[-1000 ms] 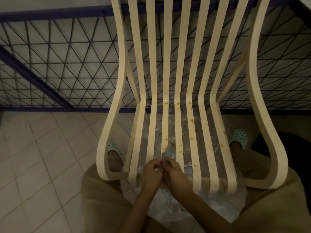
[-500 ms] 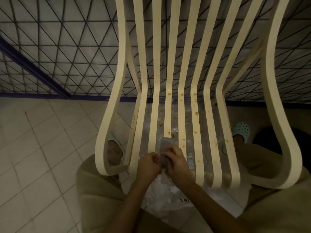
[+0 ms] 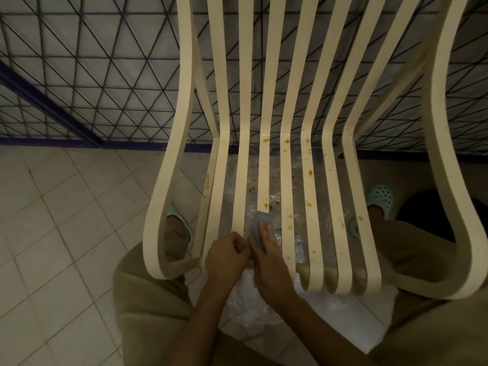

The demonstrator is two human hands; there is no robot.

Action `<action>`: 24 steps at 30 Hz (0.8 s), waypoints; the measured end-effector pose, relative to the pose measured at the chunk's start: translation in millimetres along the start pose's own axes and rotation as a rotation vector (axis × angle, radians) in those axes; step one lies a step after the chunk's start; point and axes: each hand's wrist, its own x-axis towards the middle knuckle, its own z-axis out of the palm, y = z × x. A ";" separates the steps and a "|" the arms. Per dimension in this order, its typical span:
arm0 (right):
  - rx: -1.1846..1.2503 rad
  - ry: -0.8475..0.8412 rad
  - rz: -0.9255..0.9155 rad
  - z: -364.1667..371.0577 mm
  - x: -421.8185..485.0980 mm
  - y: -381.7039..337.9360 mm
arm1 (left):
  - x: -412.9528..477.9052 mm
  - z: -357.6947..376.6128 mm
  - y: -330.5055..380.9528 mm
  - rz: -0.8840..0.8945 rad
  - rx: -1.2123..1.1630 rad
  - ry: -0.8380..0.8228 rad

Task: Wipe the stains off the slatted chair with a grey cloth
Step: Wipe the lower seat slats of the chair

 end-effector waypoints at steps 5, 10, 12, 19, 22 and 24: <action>-0.065 -0.043 0.100 9.6 -5.0 -5.9 | 14.8 9.3 -6.7 0.149 -0.084 0.124; -0.092 -0.049 0.196 10.2 33.5 -8.6 | 53.9 18.8 -5.9 0.097 -0.198 0.128; -0.114 -0.076 0.207 11.2 46.7 -3.7 | 58.6 30.0 -6.5 0.025 -0.320 0.094; -0.137 -0.142 0.246 -5.3 90.4 11.1 | 59.4 59.8 3.6 -0.153 -0.315 0.188; -0.231 -0.219 0.274 -14.1 90.2 24.0 | 48.5 70.5 10.5 -0.160 -0.394 0.134; -0.257 -0.223 0.292 -11.6 93.1 24.4 | 49.8 67.0 10.7 -0.170 -0.406 0.142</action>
